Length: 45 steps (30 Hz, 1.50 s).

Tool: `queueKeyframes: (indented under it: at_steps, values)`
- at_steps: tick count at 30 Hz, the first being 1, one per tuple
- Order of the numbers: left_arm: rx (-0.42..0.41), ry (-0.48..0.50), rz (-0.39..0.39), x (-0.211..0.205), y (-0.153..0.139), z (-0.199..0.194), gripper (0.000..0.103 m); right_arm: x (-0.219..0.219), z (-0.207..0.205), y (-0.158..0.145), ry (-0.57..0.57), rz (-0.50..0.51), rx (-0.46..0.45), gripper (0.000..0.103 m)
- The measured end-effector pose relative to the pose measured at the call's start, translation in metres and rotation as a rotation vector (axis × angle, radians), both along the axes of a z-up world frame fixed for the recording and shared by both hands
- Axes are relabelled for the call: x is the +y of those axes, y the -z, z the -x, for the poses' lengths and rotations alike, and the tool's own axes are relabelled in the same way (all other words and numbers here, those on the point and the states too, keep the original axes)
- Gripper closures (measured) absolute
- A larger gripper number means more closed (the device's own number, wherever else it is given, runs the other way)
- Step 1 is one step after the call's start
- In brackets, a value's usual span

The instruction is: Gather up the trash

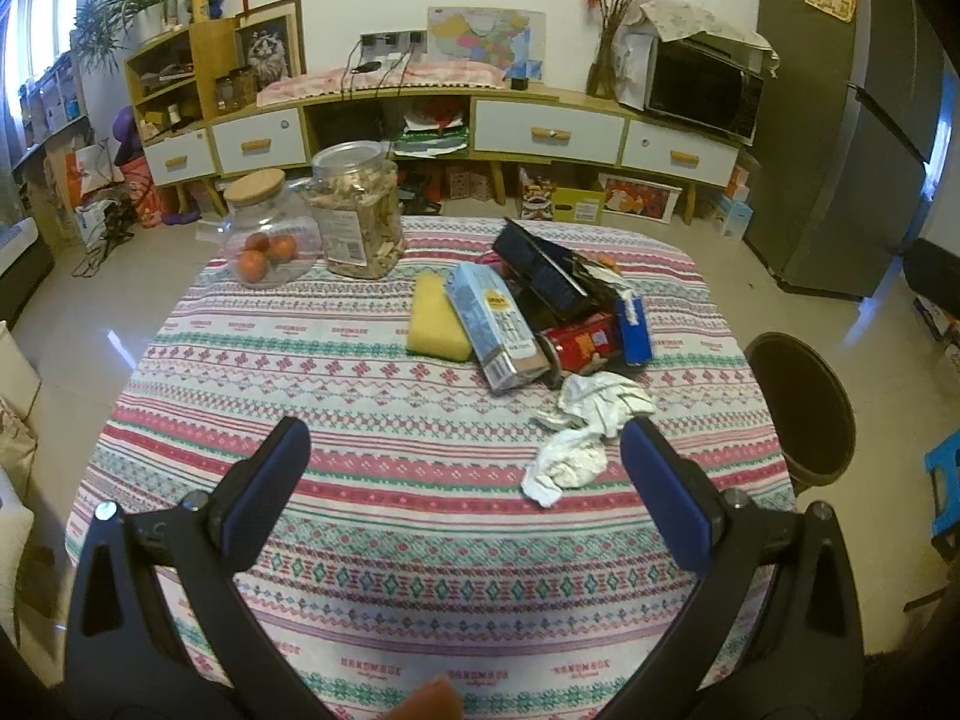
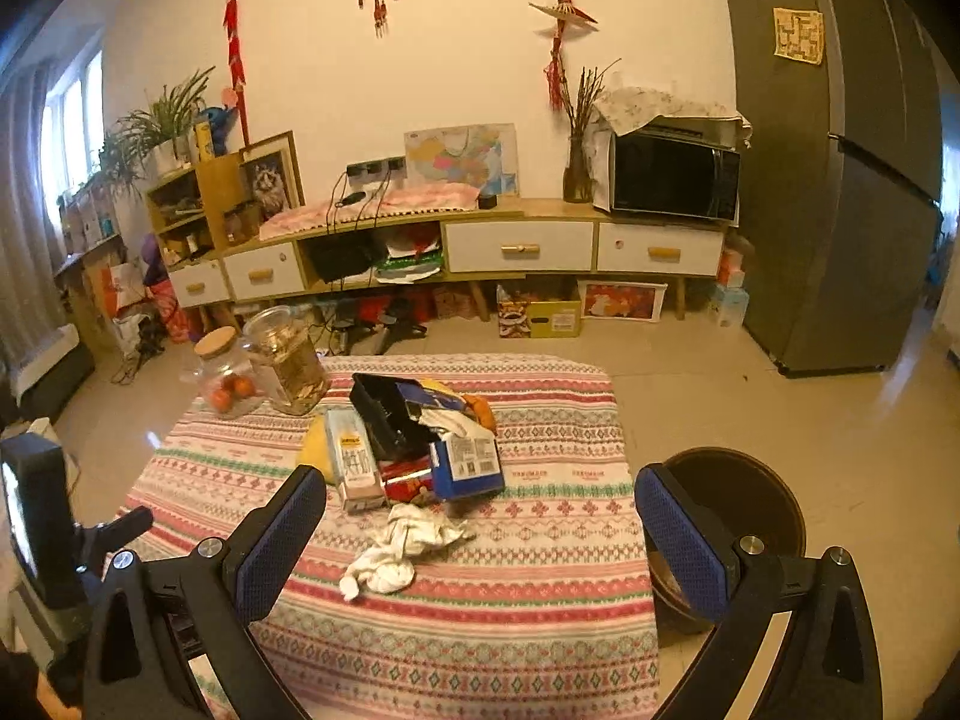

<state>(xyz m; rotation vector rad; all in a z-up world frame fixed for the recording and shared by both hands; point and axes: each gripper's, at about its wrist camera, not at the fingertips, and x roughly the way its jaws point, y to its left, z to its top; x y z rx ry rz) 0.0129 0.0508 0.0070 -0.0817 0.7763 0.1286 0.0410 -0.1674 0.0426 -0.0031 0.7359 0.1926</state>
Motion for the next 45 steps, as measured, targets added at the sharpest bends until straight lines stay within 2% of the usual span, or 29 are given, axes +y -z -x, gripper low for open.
queueKeyframes:
  at_steps: [6, 10, 13, 16, 20, 24, 27, 33, 35, 37, 40, 45]
  values:
    - [0.074, 0.028, 0.004, 0.020, 0.007, -0.033, 0.000, 0.010, -0.028, 0.030, -0.053, 0.012, 0.102, 0.000]
    - [0.143, 0.041, 0.038, 0.034, 0.021, -0.061, 0.000, 0.008, -0.046, 0.063, -0.078, -0.011, 0.234, 0.000]
    - [0.202, 0.066, 0.101, 0.040, 0.034, -0.081, 0.000, 0.004, -0.056, 0.080, -0.060, 0.018, 0.274, 0.000]
    - [0.258, 0.115, 0.233, 0.041, 0.046, -0.095, 0.001, 0.000, -0.063, 0.090, -0.018, 0.088, 0.288, 0.000]
    - [0.315, 0.217, 0.335, 0.021, 0.060, -0.113, 0.006, -0.005, -0.072, 0.101, 0.030, 0.170, 0.298, 0.000]
    - [0.358, 0.312, 0.347, -0.005, 0.074, -0.131, 0.019, -0.017, -0.081, 0.113, 0.050, 0.183, 0.347, 0.000]
    - [0.403, 0.365, 0.330, -0.025, 0.087, -0.142, 0.023, -0.025, -0.084, 0.119, 0.069, 0.192, 0.368, 0.000]
    - [0.477, 0.411, 0.314, -0.053, 0.109, -0.157, 0.036, -0.036, -0.087, 0.127, 0.107, 0.202, 0.391, 0.000]
    - [0.479, 0.415, 0.304, -0.059, 0.114, -0.160, 0.044, -0.039, -0.087, 0.129, 0.115, 0.201, 0.398, 0.000]
    - [0.491, 0.411, 0.311, -0.061, 0.116, -0.162, 0.061, -0.041, -0.088, 0.131, 0.118, 0.199, 0.402, 0.000]
    - [0.480, 0.412, 0.329, -0.060, 0.109, -0.160, 0.075, -0.040, -0.090, 0.132, 0.119, 0.196, 0.406, 0.000]
    - [0.421, 0.423, 0.345, -0.043, 0.081, -0.142, 0.082, -0.036, -0.098, 0.133, 0.119, 0.179, 0.408, 0.000]
